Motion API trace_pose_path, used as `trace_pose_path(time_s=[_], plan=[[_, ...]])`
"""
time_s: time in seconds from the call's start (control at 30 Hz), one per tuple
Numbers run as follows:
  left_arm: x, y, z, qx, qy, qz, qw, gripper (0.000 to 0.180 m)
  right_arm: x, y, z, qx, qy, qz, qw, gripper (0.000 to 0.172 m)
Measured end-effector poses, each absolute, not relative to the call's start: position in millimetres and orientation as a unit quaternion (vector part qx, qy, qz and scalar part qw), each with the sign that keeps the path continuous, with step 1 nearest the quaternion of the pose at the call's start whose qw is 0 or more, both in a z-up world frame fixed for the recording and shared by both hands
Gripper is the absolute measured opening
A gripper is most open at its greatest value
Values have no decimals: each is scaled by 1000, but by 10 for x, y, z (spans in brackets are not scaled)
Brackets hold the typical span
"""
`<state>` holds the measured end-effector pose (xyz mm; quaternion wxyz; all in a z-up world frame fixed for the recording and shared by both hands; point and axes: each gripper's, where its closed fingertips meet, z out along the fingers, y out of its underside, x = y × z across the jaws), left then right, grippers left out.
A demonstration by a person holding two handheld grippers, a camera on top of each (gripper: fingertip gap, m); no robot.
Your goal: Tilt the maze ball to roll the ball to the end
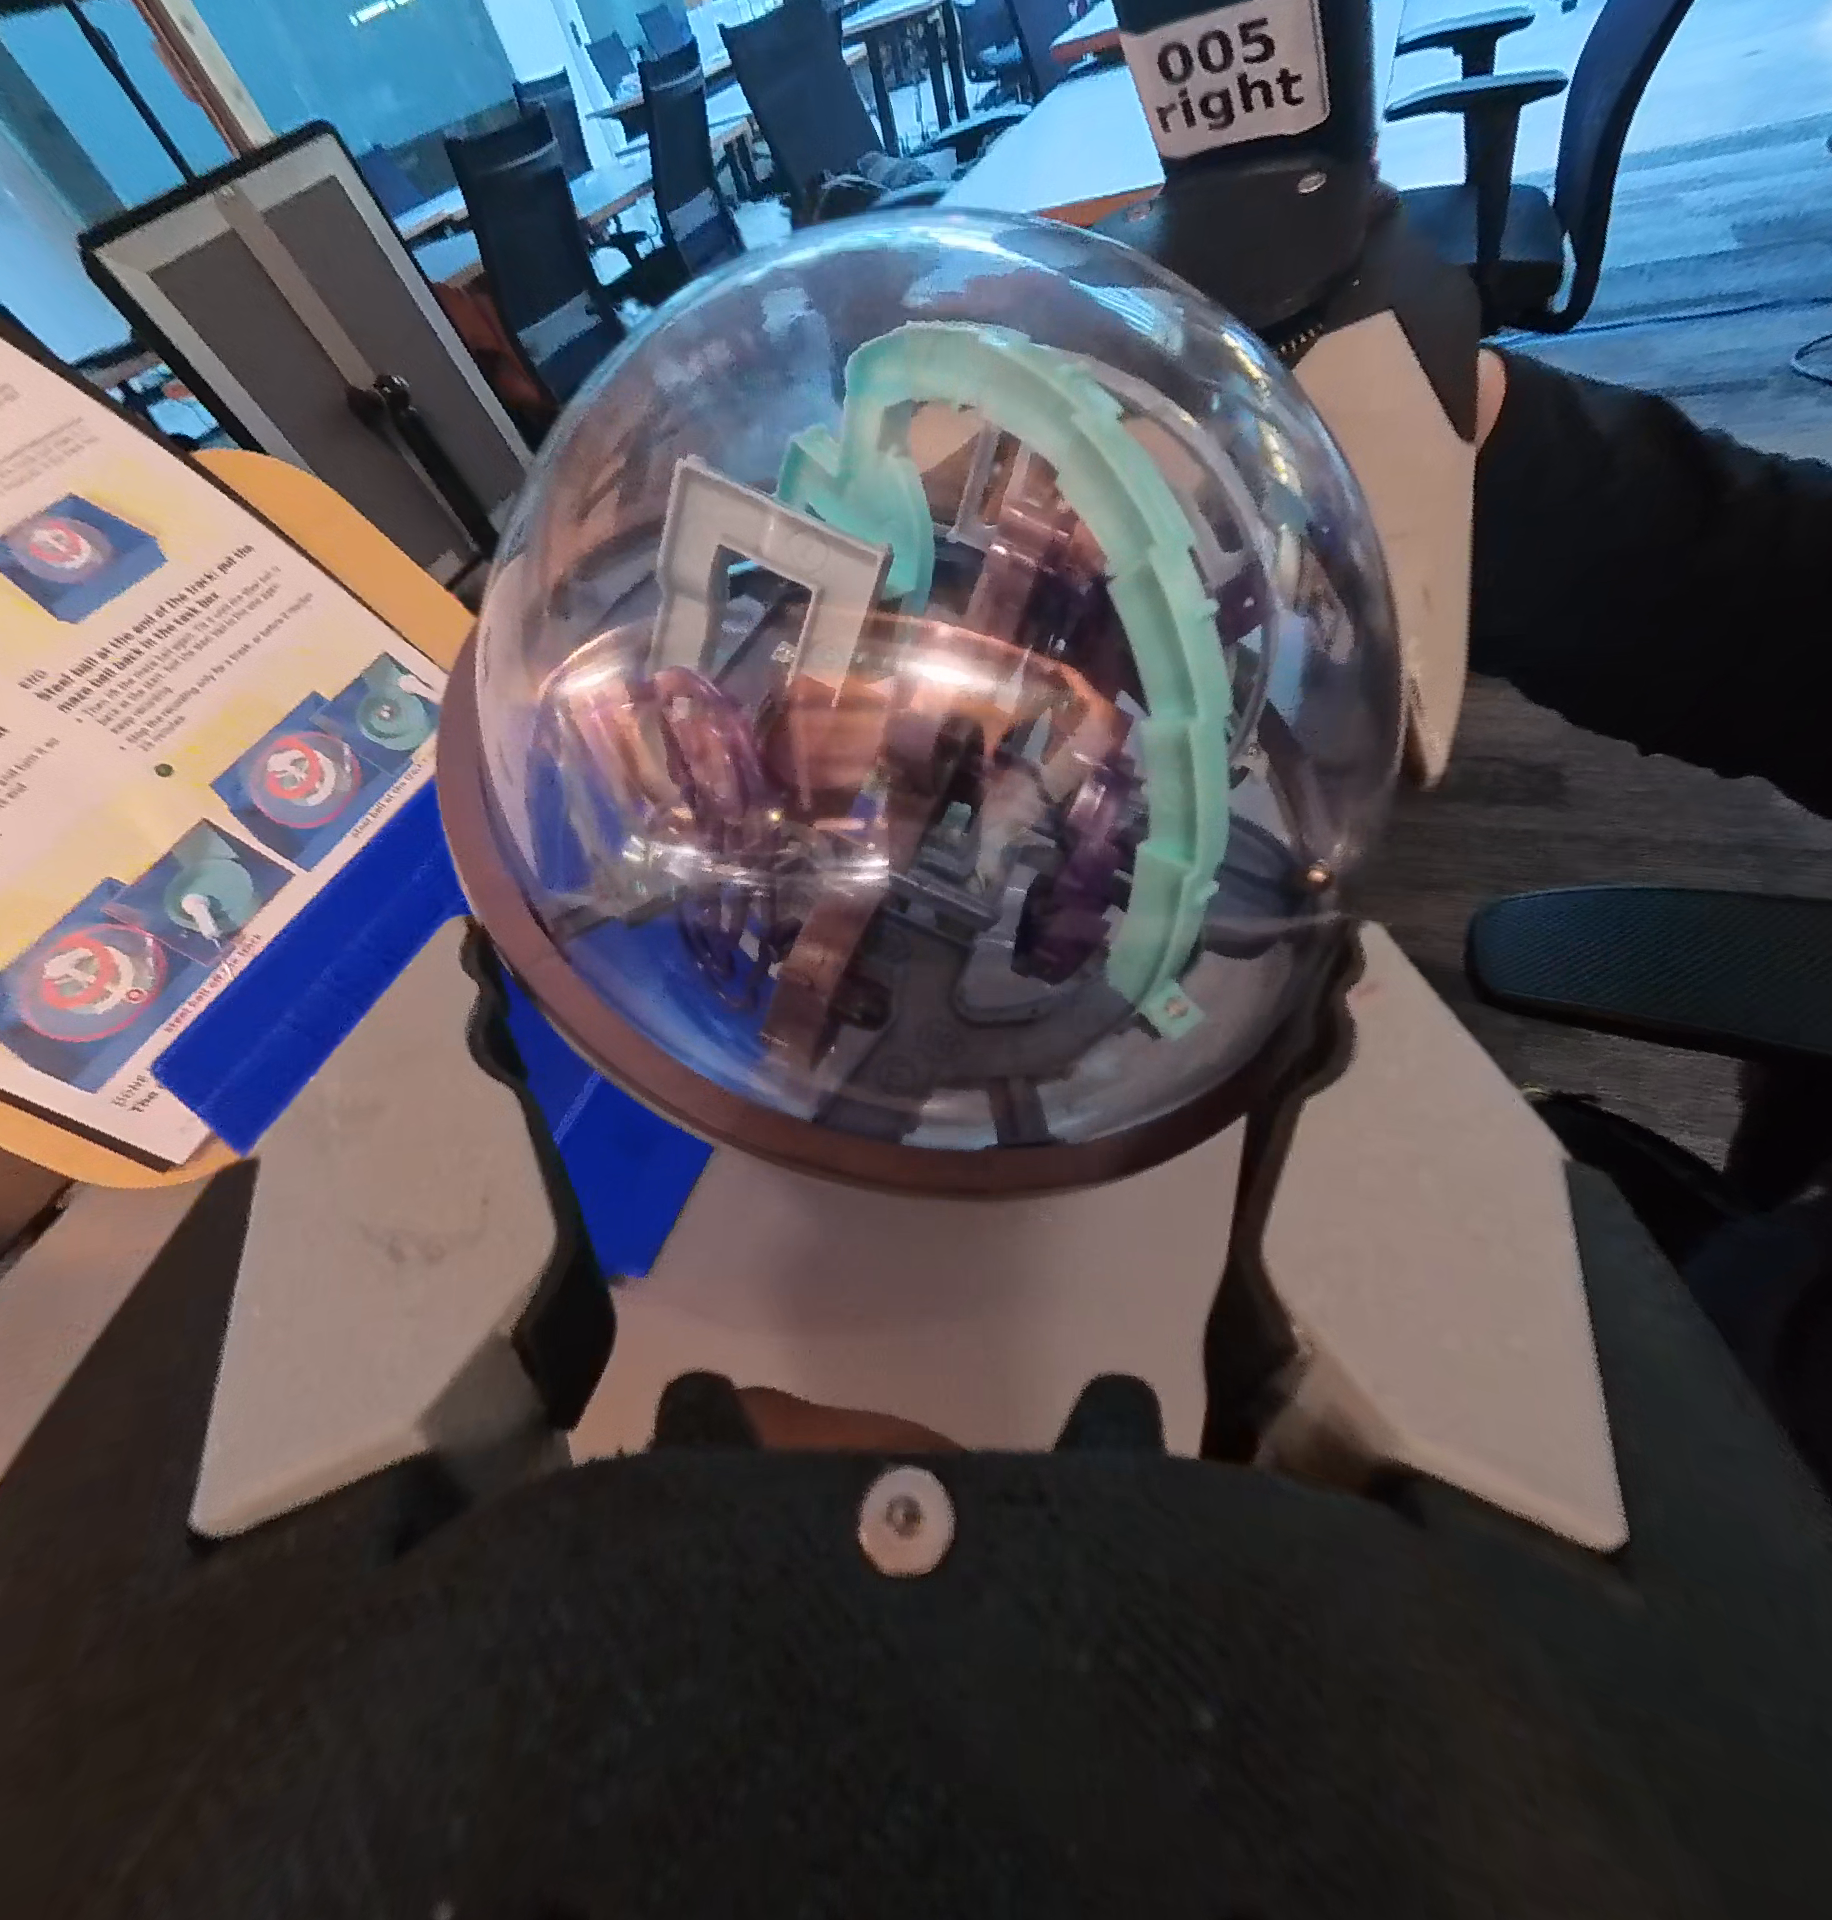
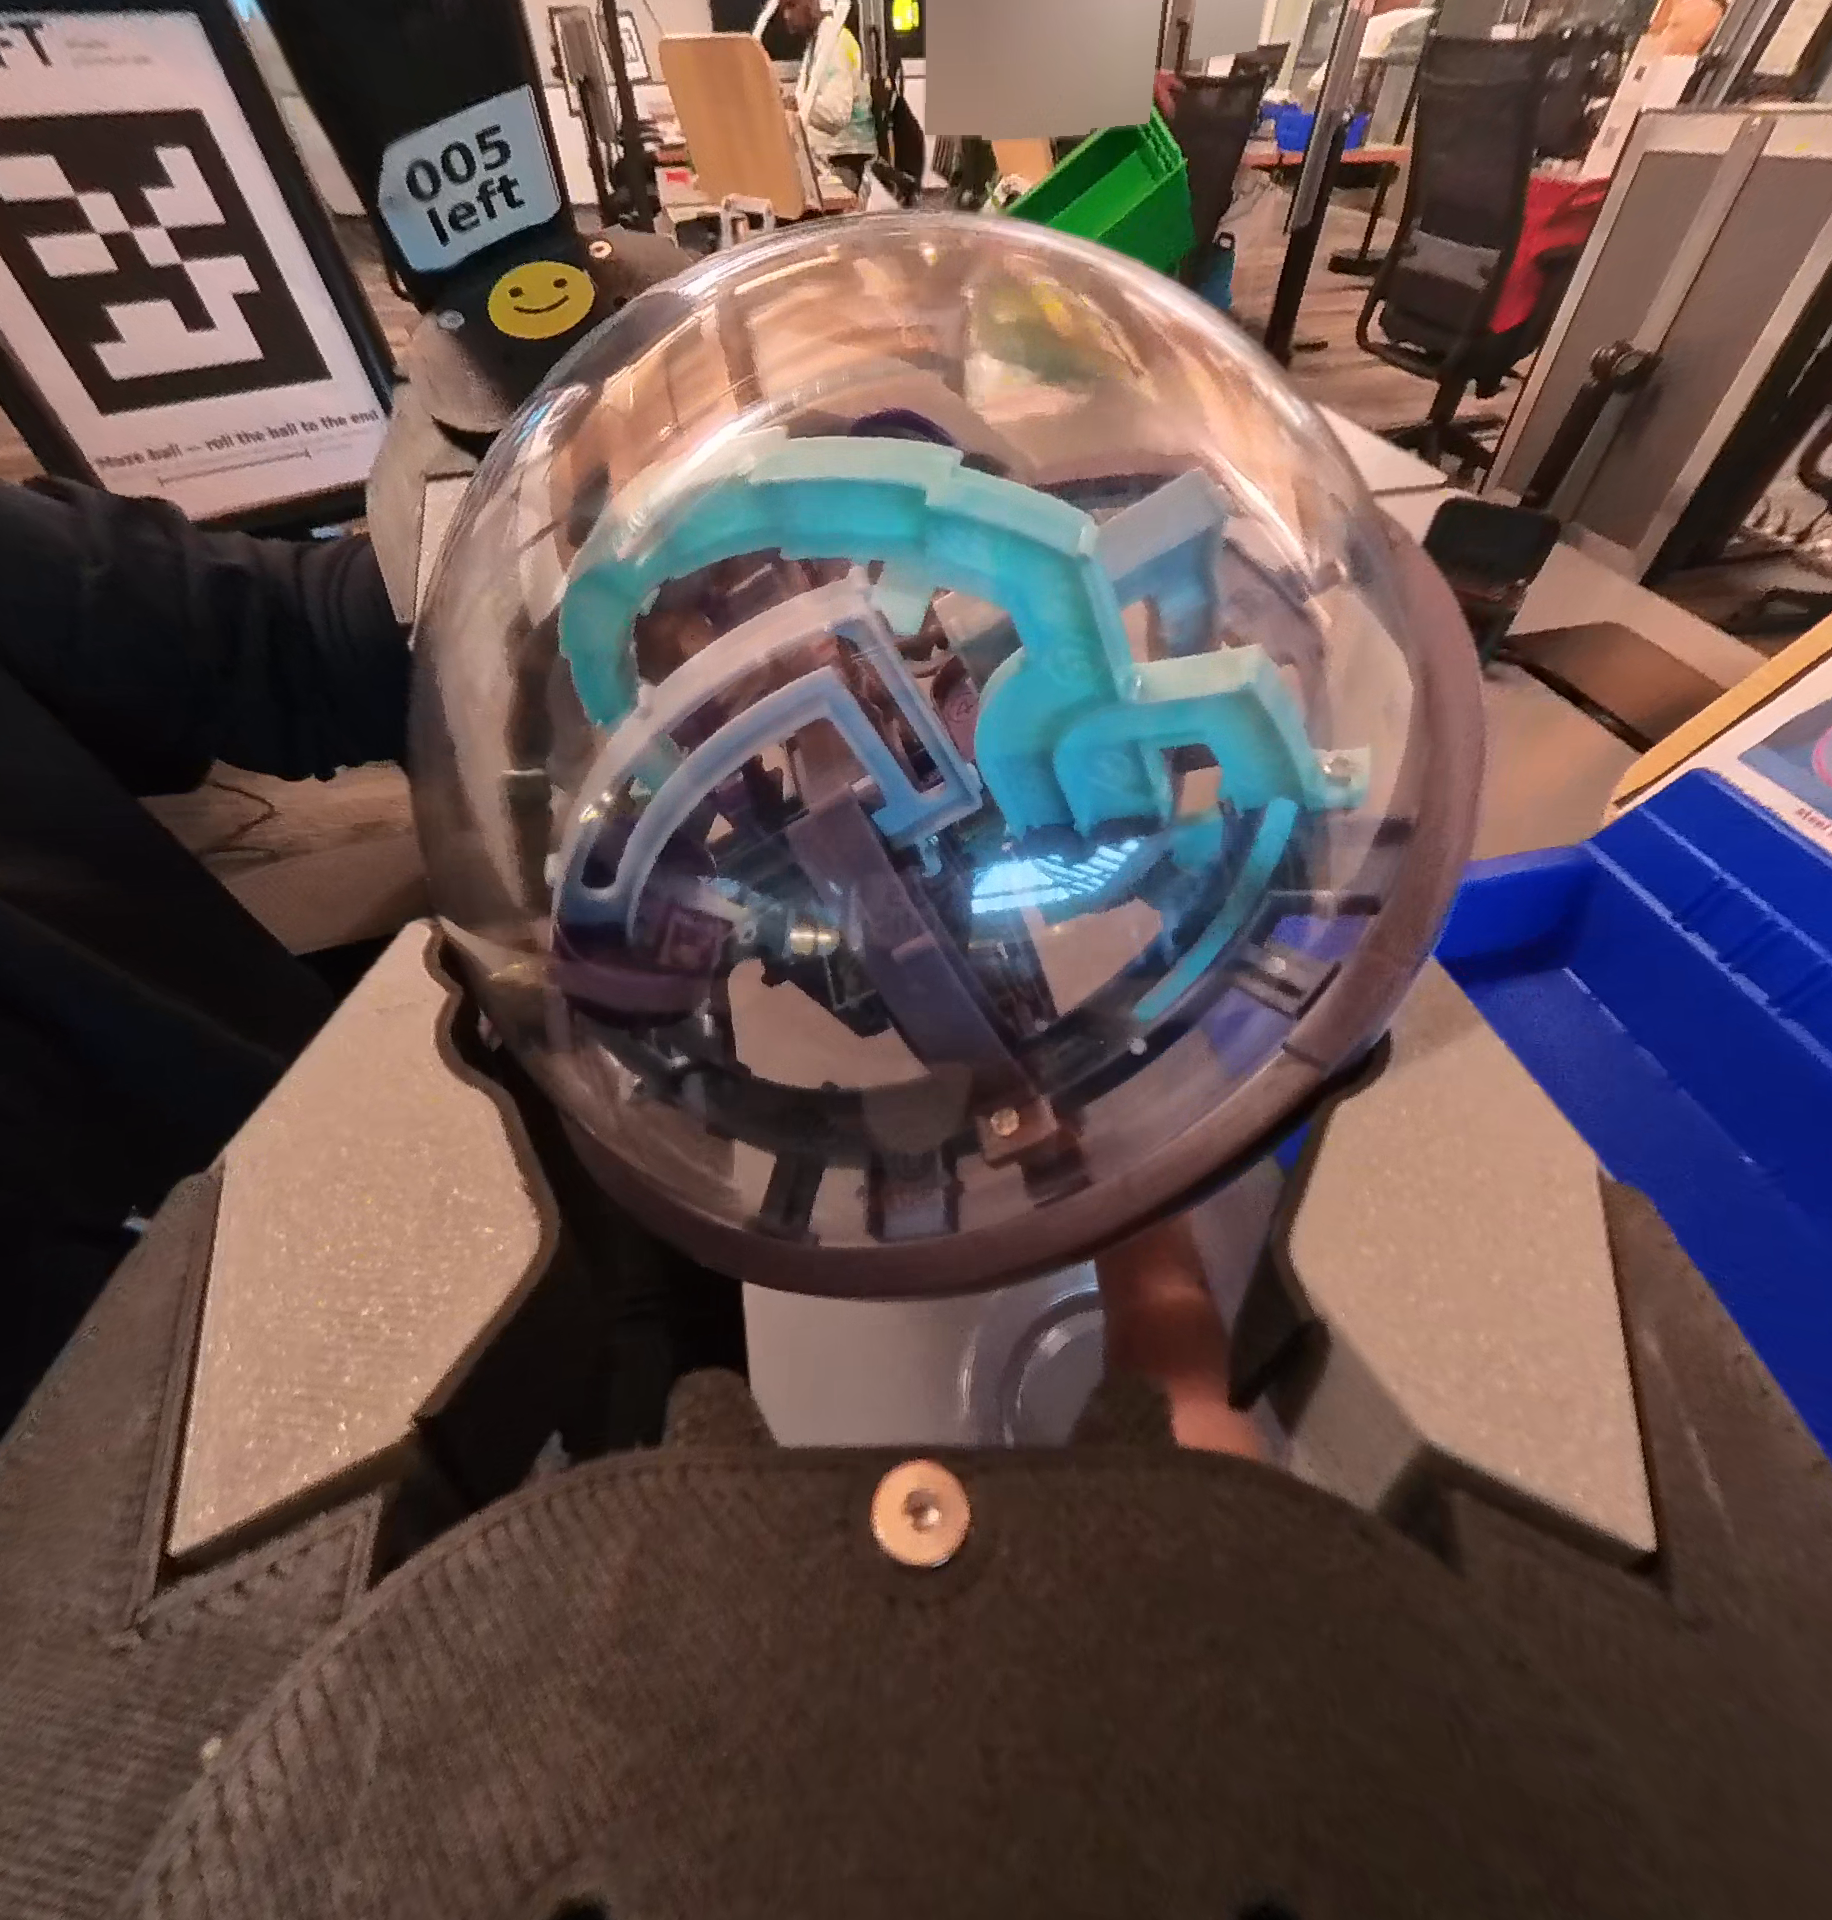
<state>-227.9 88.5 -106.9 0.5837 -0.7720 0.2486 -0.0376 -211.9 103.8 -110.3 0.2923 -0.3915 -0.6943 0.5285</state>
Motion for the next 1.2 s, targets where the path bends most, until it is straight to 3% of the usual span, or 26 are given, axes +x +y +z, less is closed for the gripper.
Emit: trace_pose_path(time_s=[1.2], plan=[[-2254, 897, -1378, -813, 178, -152, 532, 149, -2083, 1040, -1430, -480, -662, 551, 166, 158]])
